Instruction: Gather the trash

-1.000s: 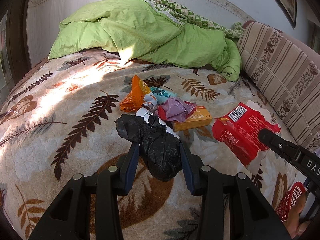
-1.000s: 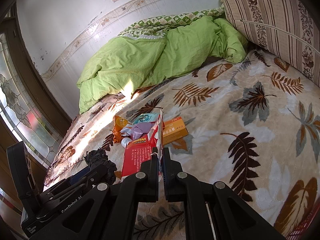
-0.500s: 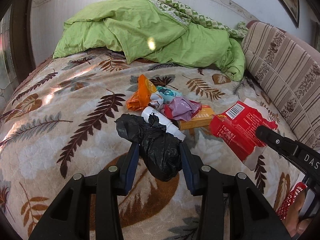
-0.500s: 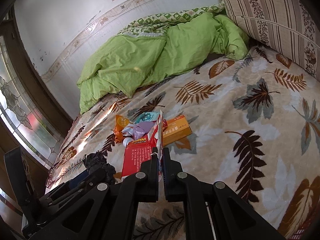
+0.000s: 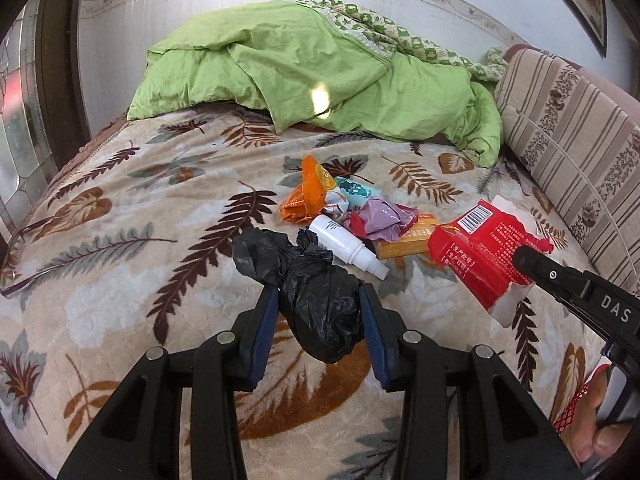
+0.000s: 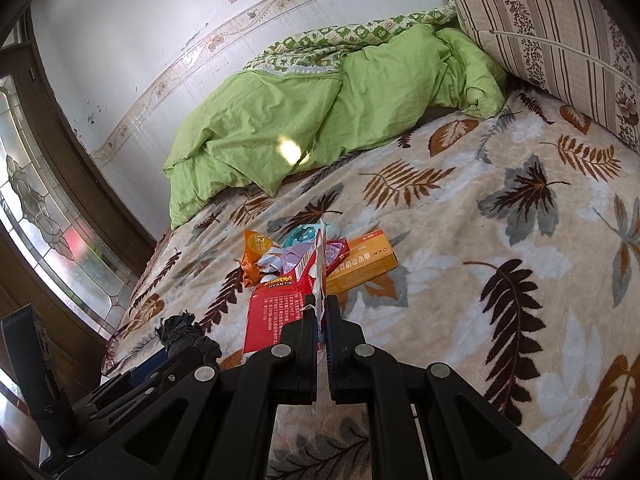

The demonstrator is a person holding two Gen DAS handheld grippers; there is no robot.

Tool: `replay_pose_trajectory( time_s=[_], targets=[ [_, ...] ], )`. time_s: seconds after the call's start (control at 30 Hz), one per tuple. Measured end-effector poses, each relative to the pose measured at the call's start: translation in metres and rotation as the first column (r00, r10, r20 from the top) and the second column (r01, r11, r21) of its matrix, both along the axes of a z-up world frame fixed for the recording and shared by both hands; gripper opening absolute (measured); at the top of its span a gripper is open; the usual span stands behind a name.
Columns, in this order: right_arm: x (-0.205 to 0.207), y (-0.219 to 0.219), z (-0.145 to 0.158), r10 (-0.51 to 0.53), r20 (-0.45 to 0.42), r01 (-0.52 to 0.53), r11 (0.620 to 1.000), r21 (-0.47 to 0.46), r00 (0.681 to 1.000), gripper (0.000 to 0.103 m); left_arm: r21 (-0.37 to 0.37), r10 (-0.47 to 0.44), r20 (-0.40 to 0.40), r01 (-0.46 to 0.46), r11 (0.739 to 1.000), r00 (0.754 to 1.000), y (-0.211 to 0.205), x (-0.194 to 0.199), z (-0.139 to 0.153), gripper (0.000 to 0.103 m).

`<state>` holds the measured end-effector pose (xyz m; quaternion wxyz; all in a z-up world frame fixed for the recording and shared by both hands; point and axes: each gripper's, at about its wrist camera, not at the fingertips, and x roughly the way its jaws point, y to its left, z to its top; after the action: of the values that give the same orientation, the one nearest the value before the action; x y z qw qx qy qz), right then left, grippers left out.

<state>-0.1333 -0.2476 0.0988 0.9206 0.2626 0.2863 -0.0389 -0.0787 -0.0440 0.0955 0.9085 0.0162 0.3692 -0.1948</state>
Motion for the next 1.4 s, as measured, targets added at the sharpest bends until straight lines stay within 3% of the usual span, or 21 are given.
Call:
replay_pose_trajectory(
  time_s=[0.37,0.67,1.4],
  targets=[
    [-0.010,-0.004,0.009,-0.030,0.029,0.030,0.999,-0.027,0.999,0.004,0.022,0.002,-0.020,-0.002,1.000,1.000,0.015,-0.037,0.014,0.040],
    [-0.027,0.015,0.010,0.033,0.035,-0.031,0.998,-0.052,0.999,0.004,0.020,0.031,-0.024,-0.031,0.999,0.999,0.036,-0.064,0.027,0.040],
    [-0.049,0.004,0.005,-0.001,0.029,0.002,0.999,-0.038,1.000,0.004,0.031,0.004,-0.003,-0.003,1.000,1.000,0.023,-0.085,0.036,0.040]
  ],
)
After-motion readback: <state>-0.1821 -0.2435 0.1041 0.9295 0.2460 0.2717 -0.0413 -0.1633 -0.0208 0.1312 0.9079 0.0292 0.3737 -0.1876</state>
